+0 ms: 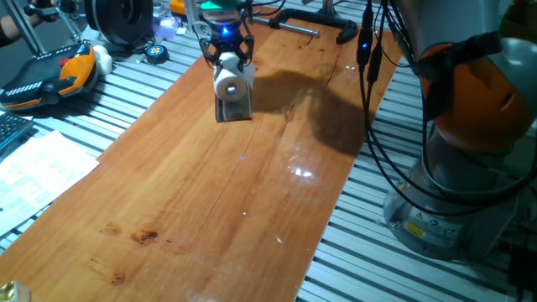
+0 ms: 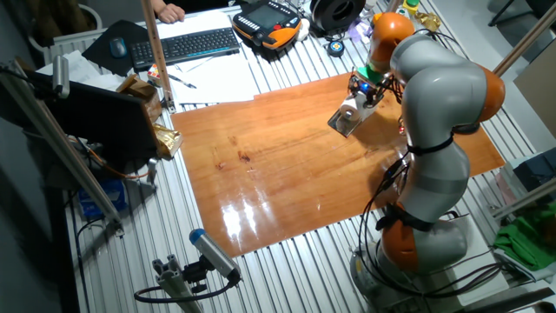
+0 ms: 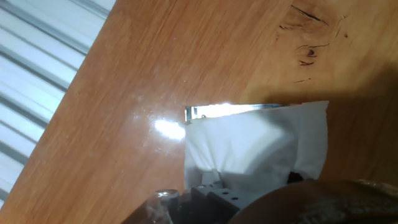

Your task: Take the roll of paper down from the shelf

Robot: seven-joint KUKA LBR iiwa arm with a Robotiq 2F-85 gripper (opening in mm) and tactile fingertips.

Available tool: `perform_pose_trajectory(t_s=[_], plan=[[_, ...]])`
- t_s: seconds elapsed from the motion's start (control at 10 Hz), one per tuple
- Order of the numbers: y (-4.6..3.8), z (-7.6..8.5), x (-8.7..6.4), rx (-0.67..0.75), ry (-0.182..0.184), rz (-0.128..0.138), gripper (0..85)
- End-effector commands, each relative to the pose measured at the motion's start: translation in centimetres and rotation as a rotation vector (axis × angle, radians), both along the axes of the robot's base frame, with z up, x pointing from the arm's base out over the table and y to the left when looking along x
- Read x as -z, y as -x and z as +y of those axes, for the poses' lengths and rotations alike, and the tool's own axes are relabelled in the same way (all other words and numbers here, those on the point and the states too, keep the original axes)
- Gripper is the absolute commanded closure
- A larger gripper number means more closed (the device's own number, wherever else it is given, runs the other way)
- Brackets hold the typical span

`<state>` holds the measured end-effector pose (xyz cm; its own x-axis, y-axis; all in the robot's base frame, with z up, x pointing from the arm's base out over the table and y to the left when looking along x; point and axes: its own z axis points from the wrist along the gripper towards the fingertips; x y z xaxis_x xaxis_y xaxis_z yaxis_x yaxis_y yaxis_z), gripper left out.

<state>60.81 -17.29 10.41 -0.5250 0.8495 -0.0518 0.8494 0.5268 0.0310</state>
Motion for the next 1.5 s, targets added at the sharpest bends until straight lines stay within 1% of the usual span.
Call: perform_pose_trajectory(t_s=[0.0,0.2,0.4,0.5,0.6,0.7,0.9,1.1,1.3,1.4], plan=[[0.00,0.1,-0.3,-0.002,0.000,0.004,84.3],[-0.01,0.6,-0.9,0.003,-0.007,0.015,84.3],[-0.07,1.3,-1.3,0.018,-0.010,0.019,84.3],[-0.01,1.7,-1.4,0.032,-0.034,0.028,84.3],[0.13,2.3,-1.4,0.045,-0.045,0.038,84.3],[0.33,2.8,-1.7,0.058,-0.043,0.042,84.3],[0.72,4.4,-2.3,0.089,-0.036,0.051,84.3],[1.46,6.4,-2.7,0.123,-0.025,0.053,84.3],[2.16,8.3,-3.2,0.154,-0.027,0.058,84.3],[2.65,9.5,-3.4,0.177,-0.026,0.056,84.3]])
